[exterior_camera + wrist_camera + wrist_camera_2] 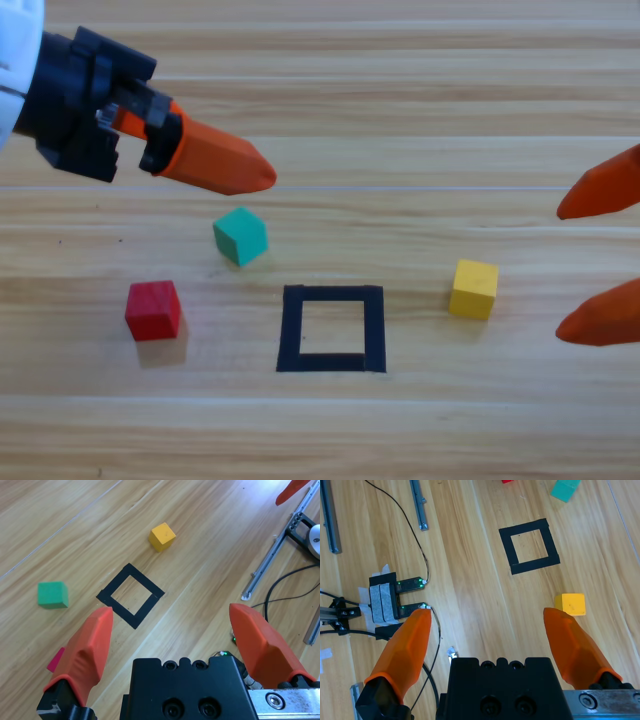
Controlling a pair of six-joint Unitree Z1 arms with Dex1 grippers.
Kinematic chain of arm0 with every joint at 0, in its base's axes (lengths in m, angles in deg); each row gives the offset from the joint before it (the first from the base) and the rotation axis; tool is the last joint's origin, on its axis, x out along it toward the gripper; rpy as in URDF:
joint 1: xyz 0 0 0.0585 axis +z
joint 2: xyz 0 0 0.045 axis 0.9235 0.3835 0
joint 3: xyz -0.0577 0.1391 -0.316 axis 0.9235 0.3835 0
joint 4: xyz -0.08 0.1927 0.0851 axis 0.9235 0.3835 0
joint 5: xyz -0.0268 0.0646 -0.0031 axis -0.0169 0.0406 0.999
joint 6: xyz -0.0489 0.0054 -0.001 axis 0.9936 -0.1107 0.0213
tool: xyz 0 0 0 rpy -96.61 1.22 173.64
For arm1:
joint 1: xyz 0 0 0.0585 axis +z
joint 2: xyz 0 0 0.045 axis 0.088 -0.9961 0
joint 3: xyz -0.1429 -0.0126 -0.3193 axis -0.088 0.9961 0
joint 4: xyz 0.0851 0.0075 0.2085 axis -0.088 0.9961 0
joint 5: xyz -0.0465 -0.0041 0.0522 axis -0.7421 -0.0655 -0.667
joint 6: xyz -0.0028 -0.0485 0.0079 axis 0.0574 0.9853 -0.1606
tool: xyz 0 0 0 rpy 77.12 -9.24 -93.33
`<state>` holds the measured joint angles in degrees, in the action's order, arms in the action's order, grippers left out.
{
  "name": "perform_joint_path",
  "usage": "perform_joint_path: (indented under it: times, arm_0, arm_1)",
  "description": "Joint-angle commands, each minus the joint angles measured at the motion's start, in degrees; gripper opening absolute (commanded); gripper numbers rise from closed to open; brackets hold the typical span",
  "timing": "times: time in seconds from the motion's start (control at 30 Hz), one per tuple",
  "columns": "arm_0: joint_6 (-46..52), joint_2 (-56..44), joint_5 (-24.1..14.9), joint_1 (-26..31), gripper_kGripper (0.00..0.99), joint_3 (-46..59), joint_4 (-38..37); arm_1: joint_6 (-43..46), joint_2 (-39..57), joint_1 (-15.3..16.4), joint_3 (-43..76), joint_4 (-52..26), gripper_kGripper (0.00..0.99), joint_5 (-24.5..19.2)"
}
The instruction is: Stack the blocks in the rectangular block: red at the bottom, yellow in the middle, green on top
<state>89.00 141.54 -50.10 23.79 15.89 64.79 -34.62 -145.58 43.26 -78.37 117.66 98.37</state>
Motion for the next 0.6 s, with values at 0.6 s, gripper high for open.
perform_joint_path:
  times: [0.6]
  arm_0:
    - [5.3, 2.3, -4.7, 0.2, 0.990, -4.3, 5.2]
  arm_1:
    - [-3.0, -23.2, -2.9, -8.9, 1.9, 0.985, -19.9]
